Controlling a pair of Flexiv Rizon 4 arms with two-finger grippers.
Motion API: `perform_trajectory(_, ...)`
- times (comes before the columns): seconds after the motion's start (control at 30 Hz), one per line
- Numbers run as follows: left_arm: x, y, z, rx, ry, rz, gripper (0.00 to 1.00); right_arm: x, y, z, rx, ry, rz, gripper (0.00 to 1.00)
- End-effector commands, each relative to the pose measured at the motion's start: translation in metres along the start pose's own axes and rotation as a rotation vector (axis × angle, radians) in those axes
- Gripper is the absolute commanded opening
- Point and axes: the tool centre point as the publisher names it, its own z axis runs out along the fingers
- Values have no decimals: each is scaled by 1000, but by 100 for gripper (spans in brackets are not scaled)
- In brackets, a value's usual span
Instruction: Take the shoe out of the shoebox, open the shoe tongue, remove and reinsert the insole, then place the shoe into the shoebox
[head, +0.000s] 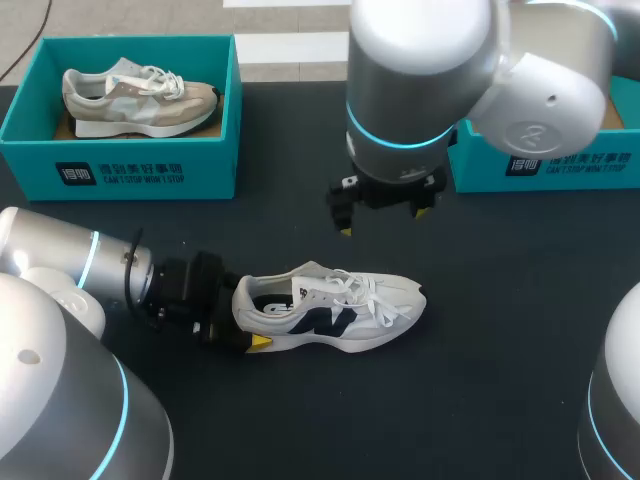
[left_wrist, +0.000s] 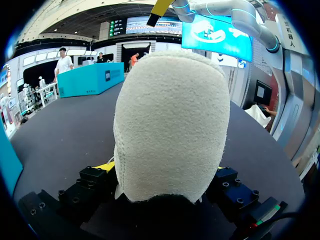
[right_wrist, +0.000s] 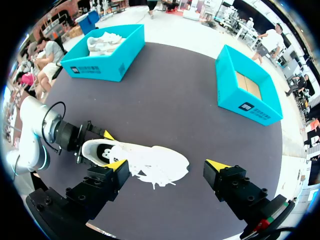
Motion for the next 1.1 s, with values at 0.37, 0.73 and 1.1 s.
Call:
perform_trajectory(0.37,-3,4,4,-3,-2,0,0,57,-10,38,55,-2,25,100)
perform_trajectory(0.73,-3,4,4,-3,-2,0,0,65,-14,49,83,-14,100,100)
perform_trajectory(1.1,-3,4,4,-3,-2,0,0,102,-18,62,107,-69,201,100)
